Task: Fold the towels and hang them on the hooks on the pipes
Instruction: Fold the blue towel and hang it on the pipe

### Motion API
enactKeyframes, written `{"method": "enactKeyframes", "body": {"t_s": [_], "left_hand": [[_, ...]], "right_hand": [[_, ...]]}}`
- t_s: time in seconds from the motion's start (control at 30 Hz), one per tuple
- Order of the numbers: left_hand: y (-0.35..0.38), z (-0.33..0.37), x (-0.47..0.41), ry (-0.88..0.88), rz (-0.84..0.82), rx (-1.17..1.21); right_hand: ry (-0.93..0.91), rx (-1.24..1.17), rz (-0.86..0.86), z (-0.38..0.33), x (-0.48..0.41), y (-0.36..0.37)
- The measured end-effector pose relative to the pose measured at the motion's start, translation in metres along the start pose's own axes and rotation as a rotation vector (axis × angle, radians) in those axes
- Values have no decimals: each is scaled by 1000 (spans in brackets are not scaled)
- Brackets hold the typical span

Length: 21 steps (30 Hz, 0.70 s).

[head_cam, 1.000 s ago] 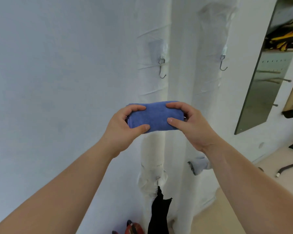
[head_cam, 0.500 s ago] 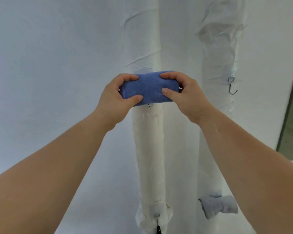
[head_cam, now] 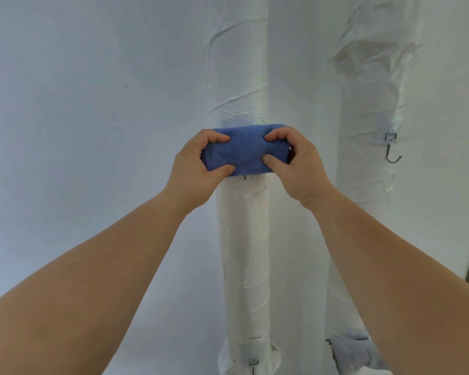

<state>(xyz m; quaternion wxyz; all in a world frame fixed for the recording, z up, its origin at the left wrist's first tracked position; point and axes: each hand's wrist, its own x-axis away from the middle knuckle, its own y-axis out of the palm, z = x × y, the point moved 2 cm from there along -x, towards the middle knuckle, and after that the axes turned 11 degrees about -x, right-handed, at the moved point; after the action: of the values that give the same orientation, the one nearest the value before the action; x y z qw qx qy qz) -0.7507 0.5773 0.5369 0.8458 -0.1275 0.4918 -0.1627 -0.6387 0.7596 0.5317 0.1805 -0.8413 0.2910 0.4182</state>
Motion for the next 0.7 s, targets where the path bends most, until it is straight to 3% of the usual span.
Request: {"method": "enactKeyframes", "body": {"t_s": [0.5,0.7], "left_hand": [[0,-6,12,-106,-96,56],[-1,9,2,-78,-15,-154]], "right_hand": [[102,-92,-29,6,19,0],[112,58,-30,-4,11,7]]}}
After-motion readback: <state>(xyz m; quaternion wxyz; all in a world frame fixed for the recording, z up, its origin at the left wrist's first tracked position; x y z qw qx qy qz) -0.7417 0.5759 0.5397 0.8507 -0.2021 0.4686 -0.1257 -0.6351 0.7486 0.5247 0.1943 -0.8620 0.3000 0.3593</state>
